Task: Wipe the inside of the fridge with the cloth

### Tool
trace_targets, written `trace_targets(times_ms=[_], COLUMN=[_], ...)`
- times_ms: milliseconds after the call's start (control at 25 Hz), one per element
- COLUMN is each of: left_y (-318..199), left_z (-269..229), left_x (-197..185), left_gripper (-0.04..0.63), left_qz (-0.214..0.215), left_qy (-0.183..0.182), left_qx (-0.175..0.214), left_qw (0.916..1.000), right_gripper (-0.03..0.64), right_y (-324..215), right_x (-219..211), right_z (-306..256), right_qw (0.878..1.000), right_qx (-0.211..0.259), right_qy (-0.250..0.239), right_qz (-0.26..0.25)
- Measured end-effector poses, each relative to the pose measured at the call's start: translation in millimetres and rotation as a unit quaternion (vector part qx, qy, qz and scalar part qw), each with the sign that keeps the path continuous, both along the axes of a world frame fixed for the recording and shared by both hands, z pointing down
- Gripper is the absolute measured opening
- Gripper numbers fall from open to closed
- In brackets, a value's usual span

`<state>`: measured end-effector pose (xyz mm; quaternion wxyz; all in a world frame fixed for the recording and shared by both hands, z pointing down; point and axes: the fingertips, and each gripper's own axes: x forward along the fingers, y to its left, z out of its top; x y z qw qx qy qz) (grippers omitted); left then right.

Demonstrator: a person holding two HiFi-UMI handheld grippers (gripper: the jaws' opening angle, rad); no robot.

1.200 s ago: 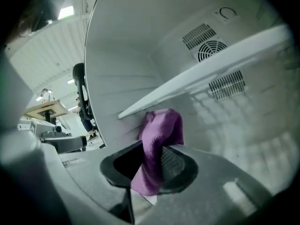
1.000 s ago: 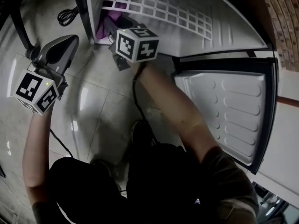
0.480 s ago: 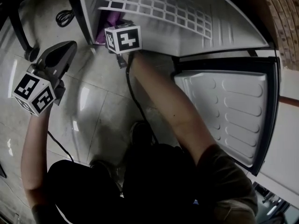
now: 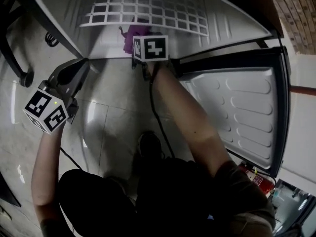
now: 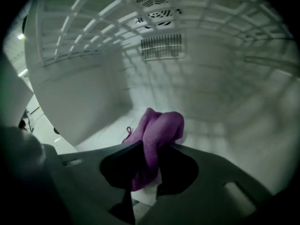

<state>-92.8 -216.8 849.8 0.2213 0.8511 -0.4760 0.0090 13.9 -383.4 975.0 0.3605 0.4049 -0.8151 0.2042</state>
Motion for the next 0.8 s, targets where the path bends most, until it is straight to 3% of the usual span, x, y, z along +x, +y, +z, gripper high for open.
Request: trace_targets(times_ms=[240, 360, 480, 600, 800], left_y=[-24.8, -32.4, -36.8, -41.8, -43.0], left_z=[7.4, 5.4, -0.1, -4.5, -4.9], left_x=[48.0, 67.1, 77.2, 83.2, 95.2], left_gripper=[0.017, 0.017, 0.017, 0.017, 0.017], left_qz=[0.052, 0.074, 0.090, 0.096, 0.102], left_qy=[0.015, 0.024, 0.025, 0.031, 0.044], left_qx=[-0.009, -0.008, 0.000, 0.007, 0.011], left_qw=[0.9985, 0.9969, 0.9956, 0.9949, 0.9938], right_gripper=[0.078, 0.078, 0.078, 0.078, 0.076], right_y=[-23.2, -24.4, -24.5, -29.2, -36.7], right_x=[79.3, 89.4, 81.9, 83.4, 103.3], right_z=[-2.0, -9.6, -46.3, -78.7, -83.4], right_qw=[0.994, 0.992, 0.988, 0.980, 0.970], right_qx=[-0.004, -0.011, 0.044, 0.097, 0.082], right_qy=[0.040, -0.001, -0.066, -0.086, -0.106], right_qz=[0.098, 0.127, 0.135, 0.150, 0.203])
